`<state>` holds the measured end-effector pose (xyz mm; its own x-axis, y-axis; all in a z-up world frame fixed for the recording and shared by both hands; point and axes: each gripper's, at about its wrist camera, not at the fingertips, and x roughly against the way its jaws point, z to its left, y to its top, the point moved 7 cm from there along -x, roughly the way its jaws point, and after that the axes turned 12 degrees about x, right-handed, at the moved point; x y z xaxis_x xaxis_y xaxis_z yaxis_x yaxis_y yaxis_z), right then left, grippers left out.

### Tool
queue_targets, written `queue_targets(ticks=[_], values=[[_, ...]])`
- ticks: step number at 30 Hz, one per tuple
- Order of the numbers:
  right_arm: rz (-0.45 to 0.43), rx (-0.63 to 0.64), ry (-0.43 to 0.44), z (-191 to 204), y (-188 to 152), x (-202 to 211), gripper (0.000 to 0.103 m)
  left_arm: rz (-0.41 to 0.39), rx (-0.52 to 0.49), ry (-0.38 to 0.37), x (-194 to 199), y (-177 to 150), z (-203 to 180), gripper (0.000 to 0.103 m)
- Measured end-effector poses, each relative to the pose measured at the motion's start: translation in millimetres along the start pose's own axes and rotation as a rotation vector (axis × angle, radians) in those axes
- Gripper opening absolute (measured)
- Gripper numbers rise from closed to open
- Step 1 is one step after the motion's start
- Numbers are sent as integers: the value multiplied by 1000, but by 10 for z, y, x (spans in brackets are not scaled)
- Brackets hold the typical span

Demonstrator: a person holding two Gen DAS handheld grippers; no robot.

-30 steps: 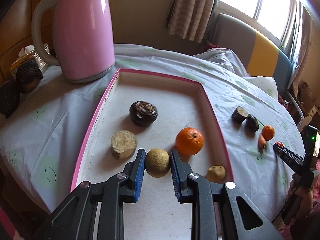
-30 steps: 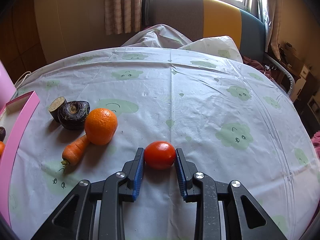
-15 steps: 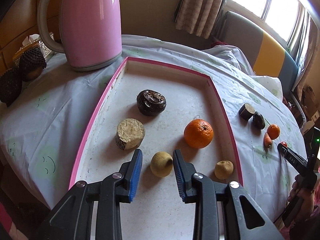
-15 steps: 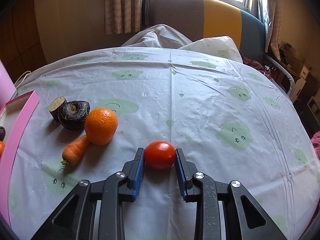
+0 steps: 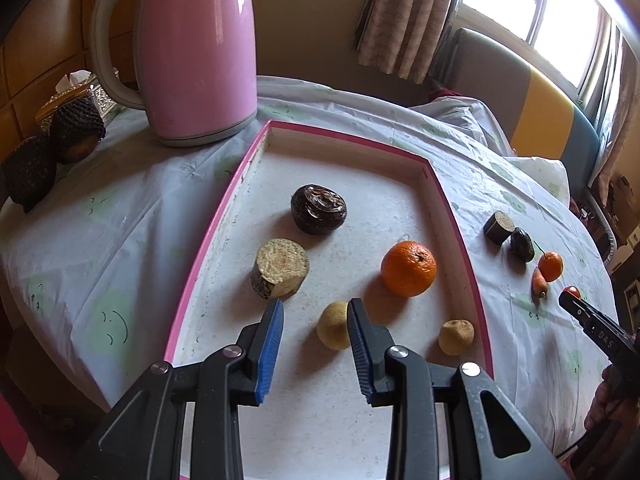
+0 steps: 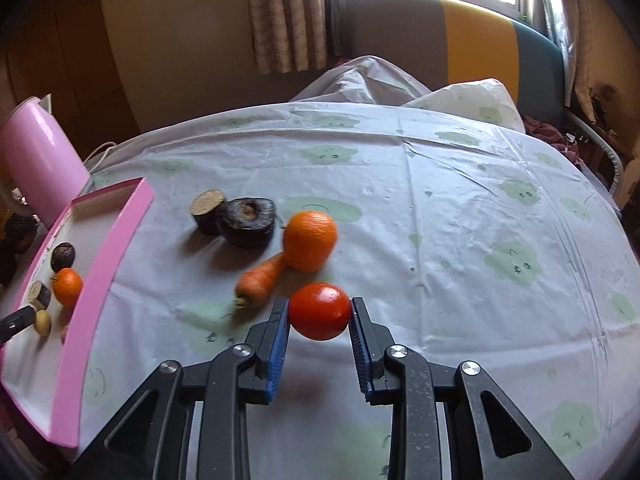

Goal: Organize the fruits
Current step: 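Place the yellow potato in the tray with the left tool while the right tool carries the tomato toward it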

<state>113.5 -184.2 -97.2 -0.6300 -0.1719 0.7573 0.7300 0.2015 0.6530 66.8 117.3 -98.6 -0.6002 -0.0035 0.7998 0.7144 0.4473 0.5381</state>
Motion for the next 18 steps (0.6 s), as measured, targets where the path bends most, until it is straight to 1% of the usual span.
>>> queue_targets(ticks=[2,5,7,11,14,18], values=[[-16,36,49,228,78,50,30,-5,7,0,17,15,20,33],[-30,97,152,642,182,116,30,-11,13,1,39,27,42,33],[-34,144,218,935,224,158,30,-13,18,0,51,35,57,33],[-32,228,320,1472,260,206,30,-16,27,-7,66,47,80,33],[-22,274,368,1765,258,199,30,-16,38,-7,70,55,116,33],[-11,311,387,2003,271,184,30,-14,48,-5,72,52,157,33]])
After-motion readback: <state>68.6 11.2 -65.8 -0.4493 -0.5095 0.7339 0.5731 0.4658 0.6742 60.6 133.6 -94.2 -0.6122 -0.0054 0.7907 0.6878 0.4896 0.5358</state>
